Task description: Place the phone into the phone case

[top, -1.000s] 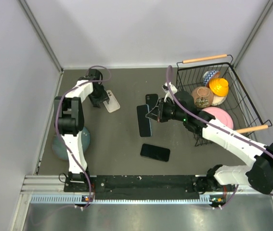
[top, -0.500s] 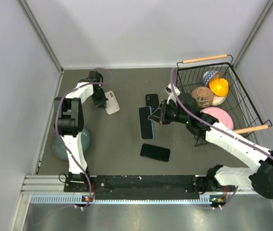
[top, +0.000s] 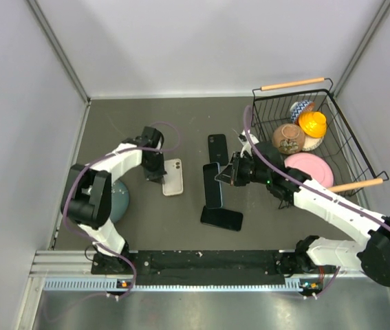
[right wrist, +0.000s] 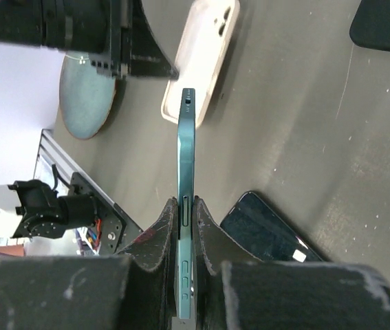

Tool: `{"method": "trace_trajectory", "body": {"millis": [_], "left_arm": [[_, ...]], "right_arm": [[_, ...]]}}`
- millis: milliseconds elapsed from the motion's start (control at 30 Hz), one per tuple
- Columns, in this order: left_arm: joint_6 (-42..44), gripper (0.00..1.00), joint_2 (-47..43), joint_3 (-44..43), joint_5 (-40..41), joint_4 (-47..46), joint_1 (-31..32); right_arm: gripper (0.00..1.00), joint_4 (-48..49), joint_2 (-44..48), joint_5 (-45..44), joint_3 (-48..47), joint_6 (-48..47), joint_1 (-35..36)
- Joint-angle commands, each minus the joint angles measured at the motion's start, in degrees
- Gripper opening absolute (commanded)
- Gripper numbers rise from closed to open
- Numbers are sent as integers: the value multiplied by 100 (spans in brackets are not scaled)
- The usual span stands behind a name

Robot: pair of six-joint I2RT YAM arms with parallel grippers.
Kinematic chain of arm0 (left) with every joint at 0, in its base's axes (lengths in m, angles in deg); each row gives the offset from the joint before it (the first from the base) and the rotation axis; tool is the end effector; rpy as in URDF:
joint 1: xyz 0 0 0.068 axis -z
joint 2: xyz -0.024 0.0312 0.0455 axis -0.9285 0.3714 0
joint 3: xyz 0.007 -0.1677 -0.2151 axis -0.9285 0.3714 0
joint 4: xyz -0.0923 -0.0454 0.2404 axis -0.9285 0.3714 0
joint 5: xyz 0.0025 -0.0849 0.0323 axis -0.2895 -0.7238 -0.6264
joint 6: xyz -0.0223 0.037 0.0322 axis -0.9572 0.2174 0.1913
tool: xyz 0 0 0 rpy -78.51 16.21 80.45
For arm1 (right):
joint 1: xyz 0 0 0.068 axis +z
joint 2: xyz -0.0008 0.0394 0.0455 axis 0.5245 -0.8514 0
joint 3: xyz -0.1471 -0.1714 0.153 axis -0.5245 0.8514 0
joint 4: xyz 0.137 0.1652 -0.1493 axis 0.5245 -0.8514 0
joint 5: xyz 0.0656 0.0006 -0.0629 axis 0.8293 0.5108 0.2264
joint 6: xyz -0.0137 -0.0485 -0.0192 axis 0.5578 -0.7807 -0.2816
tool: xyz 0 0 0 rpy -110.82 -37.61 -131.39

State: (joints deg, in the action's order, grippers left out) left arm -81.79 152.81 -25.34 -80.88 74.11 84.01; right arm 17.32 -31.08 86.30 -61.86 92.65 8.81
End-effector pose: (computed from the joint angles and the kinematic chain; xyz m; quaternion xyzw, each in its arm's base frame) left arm 0.3144 -0.0923 0.1847 -0.0778 0.9847 -0.0938 0.1242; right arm 0.1933 0.1755 0.2790 -0.0651 0.8547 0.4001 0.3243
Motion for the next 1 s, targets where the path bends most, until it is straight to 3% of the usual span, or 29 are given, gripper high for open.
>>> {"method": "trace_trajectory", "body": {"millis": [0,133,233,367,400,500,600,700,767,833,867,967], "left_arm": [[-417,0,-465,506,-90,-413,474],[-805,0,-623,1156,-151,-773,756],[-999,6,-650,1429,-335,-966,853],[-1104,36,-869,1536,-608,-1116,845],[-1061,51,-913,1492,-660,-1029,827],[-929,60,-1115,1159,-582,-696,678],[-763,57,-1379,1008,-450,-589,301],[-465,45,-1502,973,-178,-493,-34],[-358,22,-1433,886,-142,-387,-157],[-296,11,-1328,920,-396,-448,-227],[-305,0,-1275,947,-728,-553,-271],[-340,0,-1116,1017,-985,-799,-281]], "right_arm": [[0,409,199,8,-33,180,-2],[0,400,67,-71,2,329,7],[0,357,-99,-115,-50,479,7],[0,365,-381,-106,-173,514,77],[0,365,-460,-98,-208,514,95],[0,356,-723,-97,-428,558,200],[0,286,-996,-106,-665,567,323],[0,286,-1285,-27,-841,655,341],[0,286,-1435,-18,-1016,672,393],[0,260,-1725,-10,-1253,655,420],[0,251,-1848,-1,-1350,664,438],[0,181,-2331,122,-1728,681,447]]}}
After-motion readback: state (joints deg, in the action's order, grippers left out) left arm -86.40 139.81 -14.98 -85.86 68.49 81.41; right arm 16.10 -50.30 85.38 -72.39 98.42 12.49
